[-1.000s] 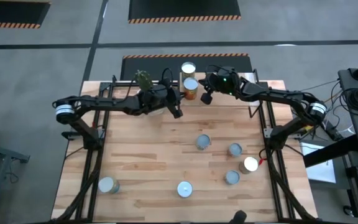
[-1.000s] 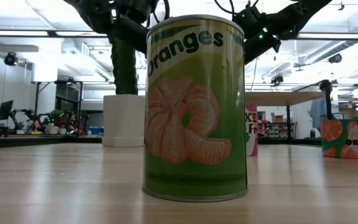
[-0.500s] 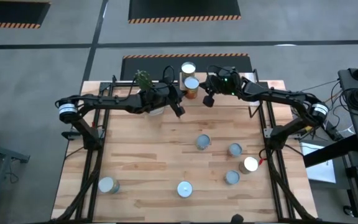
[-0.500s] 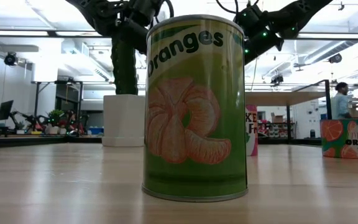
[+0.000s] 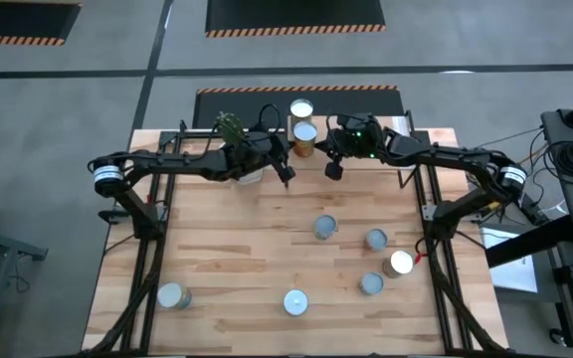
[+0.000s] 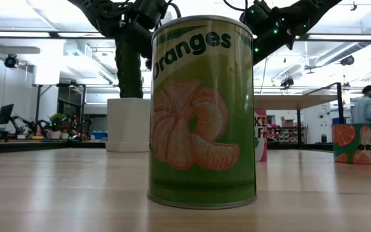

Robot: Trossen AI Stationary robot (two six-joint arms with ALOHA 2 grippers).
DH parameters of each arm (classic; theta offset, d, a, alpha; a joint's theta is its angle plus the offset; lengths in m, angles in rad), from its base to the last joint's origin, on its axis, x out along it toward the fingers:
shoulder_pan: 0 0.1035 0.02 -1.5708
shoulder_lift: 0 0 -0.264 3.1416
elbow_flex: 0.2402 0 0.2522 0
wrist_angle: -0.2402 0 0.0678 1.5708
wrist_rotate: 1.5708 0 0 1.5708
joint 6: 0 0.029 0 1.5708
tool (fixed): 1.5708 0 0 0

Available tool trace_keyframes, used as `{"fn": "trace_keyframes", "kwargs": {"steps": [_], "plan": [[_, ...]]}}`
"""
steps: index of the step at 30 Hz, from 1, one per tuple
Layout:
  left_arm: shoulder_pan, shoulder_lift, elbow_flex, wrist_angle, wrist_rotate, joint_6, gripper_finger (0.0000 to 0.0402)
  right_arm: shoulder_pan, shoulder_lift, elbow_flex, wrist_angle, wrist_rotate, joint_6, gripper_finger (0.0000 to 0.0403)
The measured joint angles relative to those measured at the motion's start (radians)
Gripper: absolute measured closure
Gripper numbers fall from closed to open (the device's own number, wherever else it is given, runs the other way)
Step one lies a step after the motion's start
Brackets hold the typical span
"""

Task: Pick and place cans onto a shelf
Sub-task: Put the canned pineapple on the shelf

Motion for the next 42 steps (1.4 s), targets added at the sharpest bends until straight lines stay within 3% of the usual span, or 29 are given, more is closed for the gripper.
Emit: {"fn": "trace_keyframes", "kwargs": {"steps": [8,15,32,42], "plan": [[-0.002,-0.011,0.0,-0.084,-0.032,-0.03,0.0397,0.004,-0.008,0.0,-0.011,-0.001,0.0,0.0394],[-0.02,-0.052,-0.001,-0.133,-0.033,-0.036,0.0397,0.003,-0.023,0.001,-0.017,0.088,0.006,0.0394],[-0.113,-0.158,-0.002,-0.191,-0.033,0.008,0.0397,0.018,0.016,0.002,0.013,0.077,0.037,0.0394],[-0.144,-0.273,-0.058,-0.229,0.055,0.025,0.0397,0.073,0.015,-0.02,0.007,-0.03,0.052,0.0394]]}}
